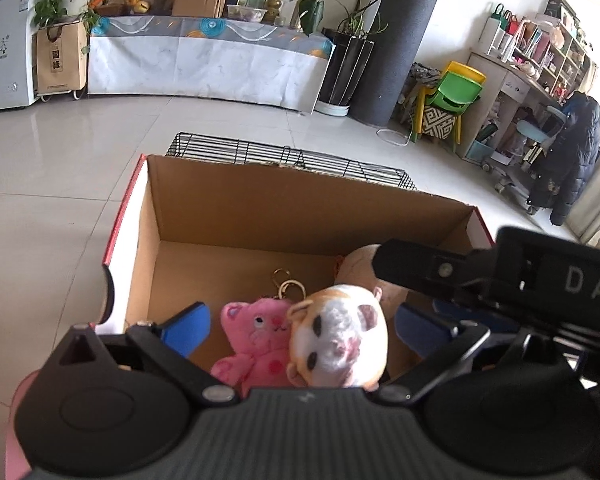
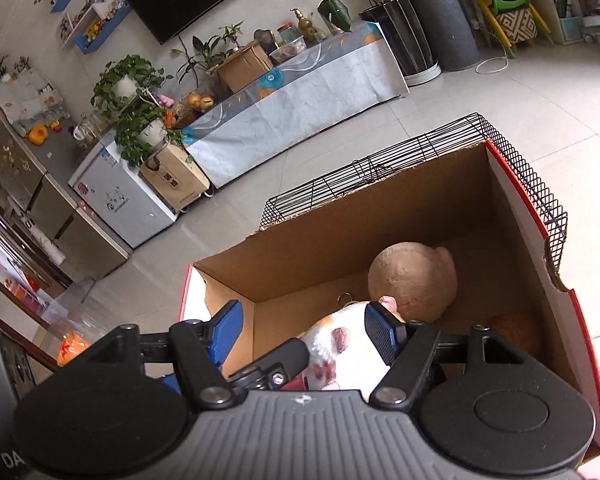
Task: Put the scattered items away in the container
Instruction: 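Lower the hamster plush into the box and open both grippers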
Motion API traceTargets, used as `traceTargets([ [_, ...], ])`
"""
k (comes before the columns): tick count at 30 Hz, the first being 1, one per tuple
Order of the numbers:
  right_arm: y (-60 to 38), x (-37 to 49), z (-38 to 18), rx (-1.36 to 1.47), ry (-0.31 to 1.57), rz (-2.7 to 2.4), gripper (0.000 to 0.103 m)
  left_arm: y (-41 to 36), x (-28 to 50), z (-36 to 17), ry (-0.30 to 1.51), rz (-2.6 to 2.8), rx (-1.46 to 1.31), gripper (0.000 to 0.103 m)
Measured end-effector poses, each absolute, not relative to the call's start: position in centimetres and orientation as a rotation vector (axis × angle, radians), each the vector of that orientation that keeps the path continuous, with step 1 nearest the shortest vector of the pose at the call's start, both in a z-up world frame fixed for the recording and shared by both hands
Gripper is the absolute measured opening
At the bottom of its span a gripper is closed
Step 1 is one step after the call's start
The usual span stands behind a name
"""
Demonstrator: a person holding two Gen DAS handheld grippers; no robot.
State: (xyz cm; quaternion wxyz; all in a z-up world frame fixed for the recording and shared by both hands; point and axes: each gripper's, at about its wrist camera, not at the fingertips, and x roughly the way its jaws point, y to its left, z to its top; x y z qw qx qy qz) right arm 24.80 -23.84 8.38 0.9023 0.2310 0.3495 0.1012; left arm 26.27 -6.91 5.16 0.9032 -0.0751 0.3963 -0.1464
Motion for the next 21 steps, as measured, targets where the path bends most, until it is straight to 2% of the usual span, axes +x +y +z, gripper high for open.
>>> traceTargets([
  [21,-21.5,21.0,10.8,0.296,0.725,0.2,0.069,-7.6,22.8,7.5,0.839,-0.264,-0.055,0.103],
])
